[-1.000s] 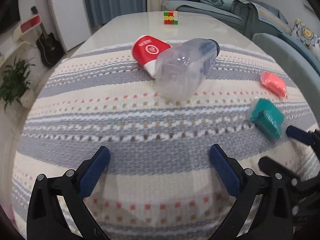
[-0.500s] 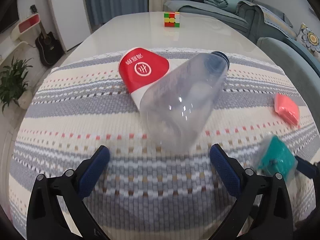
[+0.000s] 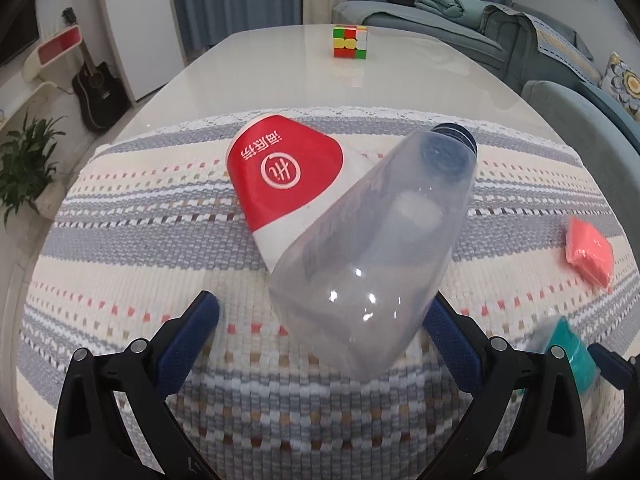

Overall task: Collect trash
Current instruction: 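Grasp the teal bag with the right tool while the left tool grasps the clear water bottle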

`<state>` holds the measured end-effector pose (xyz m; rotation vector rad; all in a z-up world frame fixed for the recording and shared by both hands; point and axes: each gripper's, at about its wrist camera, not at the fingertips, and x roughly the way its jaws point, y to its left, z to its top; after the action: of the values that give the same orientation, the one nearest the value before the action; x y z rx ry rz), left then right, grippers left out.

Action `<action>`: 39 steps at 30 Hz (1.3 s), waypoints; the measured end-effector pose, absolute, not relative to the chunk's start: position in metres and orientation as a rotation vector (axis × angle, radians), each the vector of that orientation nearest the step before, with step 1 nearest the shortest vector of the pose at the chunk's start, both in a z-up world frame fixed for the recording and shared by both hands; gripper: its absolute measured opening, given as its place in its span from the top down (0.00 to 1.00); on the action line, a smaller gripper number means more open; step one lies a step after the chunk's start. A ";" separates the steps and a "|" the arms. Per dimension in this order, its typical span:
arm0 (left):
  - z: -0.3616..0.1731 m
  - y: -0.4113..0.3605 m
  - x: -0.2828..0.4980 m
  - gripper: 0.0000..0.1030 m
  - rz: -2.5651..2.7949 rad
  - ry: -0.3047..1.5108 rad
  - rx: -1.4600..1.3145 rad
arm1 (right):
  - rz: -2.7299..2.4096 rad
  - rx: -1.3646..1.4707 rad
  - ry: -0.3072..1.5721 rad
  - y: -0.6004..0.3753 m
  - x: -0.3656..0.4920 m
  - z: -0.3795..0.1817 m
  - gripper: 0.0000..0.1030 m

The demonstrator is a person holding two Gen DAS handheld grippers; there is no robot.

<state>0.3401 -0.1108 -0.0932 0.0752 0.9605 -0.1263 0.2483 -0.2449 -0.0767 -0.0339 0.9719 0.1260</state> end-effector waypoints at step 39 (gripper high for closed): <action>-0.090 -0.057 0.354 1.00 -0.123 0.875 -0.332 | 0.062 -0.034 0.907 -0.246 0.250 -0.067 0.66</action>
<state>0.3535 -0.0565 -0.0901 -0.3317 0.8751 -0.1226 0.2503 -0.2458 -0.0665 -0.0337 0.9075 0.0622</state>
